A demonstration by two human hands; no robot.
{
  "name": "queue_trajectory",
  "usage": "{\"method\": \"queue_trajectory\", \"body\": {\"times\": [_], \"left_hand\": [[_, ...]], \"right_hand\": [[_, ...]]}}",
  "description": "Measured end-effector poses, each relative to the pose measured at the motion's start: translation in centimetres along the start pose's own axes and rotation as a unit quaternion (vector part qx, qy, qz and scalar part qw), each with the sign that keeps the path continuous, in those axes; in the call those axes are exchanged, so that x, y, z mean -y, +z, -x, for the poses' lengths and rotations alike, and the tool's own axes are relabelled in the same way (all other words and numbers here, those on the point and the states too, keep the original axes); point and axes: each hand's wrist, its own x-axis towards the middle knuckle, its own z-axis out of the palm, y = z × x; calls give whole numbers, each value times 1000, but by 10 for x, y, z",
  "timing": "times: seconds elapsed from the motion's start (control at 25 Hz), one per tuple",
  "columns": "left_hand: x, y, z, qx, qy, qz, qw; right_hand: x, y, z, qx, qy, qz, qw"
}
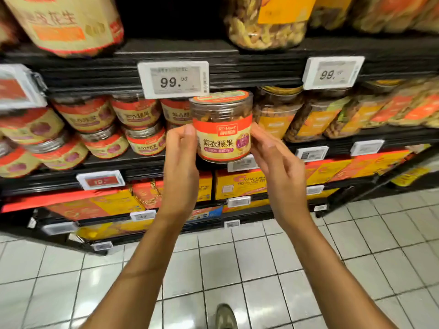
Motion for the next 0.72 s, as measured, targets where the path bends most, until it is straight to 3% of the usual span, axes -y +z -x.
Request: {"method": "queue_trajectory", "body": {"times": [0.24, 0.4, 0.64, 0.72], "left_hand": [[20, 21, -28, -25, -4, -119, 993], [25, 28, -41, -21, -3, -116, 993], [32, 25, -39, 27, 19, -103, 994], [25, 20, -30, 3, 4, -120, 993]], "right_hand": [[-31, -10, -48, 42, -35, 74, 996], [-37, -2, -64, 57, 12, 64, 996], [-45, -6, -68, 28, 0, 122, 992], [-38, -12, -61, 32, 1, 141, 990]]}}
